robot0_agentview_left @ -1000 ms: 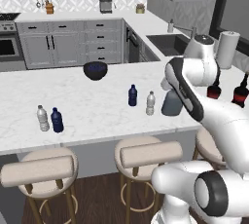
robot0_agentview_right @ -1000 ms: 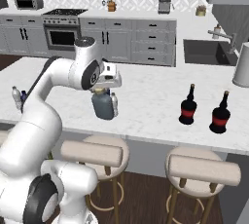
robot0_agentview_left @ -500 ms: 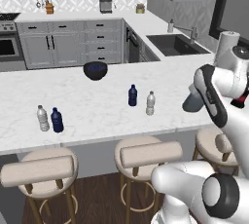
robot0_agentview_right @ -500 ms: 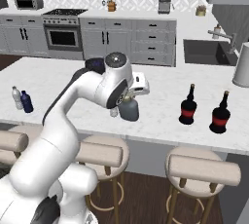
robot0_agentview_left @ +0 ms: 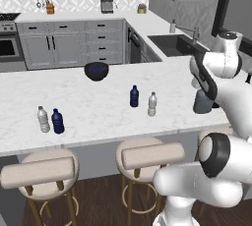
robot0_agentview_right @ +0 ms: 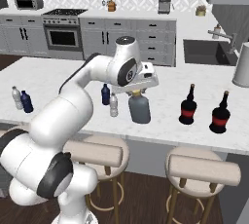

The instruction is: Move the plastic bottles in the middle to the plastics group, and the glass bottles in the middle to the glass group.

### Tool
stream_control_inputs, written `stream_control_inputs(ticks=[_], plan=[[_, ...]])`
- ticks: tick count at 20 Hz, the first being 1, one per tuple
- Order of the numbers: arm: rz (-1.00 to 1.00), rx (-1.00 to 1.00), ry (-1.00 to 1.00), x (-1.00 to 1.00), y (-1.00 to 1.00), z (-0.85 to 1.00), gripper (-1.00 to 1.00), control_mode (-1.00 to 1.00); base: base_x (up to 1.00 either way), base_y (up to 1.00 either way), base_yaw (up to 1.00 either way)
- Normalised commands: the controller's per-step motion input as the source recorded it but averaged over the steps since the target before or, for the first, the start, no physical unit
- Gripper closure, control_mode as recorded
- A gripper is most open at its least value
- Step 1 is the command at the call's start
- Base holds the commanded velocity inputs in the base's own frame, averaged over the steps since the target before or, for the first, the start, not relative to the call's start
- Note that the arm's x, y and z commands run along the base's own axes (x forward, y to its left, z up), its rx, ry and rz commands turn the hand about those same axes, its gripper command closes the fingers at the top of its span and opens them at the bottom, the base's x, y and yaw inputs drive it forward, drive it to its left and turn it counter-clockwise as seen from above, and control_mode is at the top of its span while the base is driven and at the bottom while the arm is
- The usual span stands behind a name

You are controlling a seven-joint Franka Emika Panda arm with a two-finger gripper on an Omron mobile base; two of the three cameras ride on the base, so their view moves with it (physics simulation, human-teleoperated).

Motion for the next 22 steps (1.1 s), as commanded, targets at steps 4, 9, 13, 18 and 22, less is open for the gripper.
stream_control_inputs(ticks=[4, 9, 13, 18, 22], plan=[[0.00, -0.02, 0.12, 0.29, -0.17, -0.03, 1.00, -1.00, 0.00, 0.00, 0.00], [0.00, 0.02, -0.04, 0.03, -0.33, -0.07, 1.00, -1.00, 0.00, 0.00, 0.00], [0.00, 0.05, -0.11, 0.00, -0.39, -0.33, 1.00, -1.00, 0.00, 0.00, 0.00], [0.00, 0.00, -0.02, 0.04, -0.32, -0.42, 1.00, -1.00, 0.00, 0.00, 0.00], [0.00, 0.00, 0.00, 0.37, -0.17, 0.00, 1.00, -1.00, 0.00, 0.00, 0.00]])
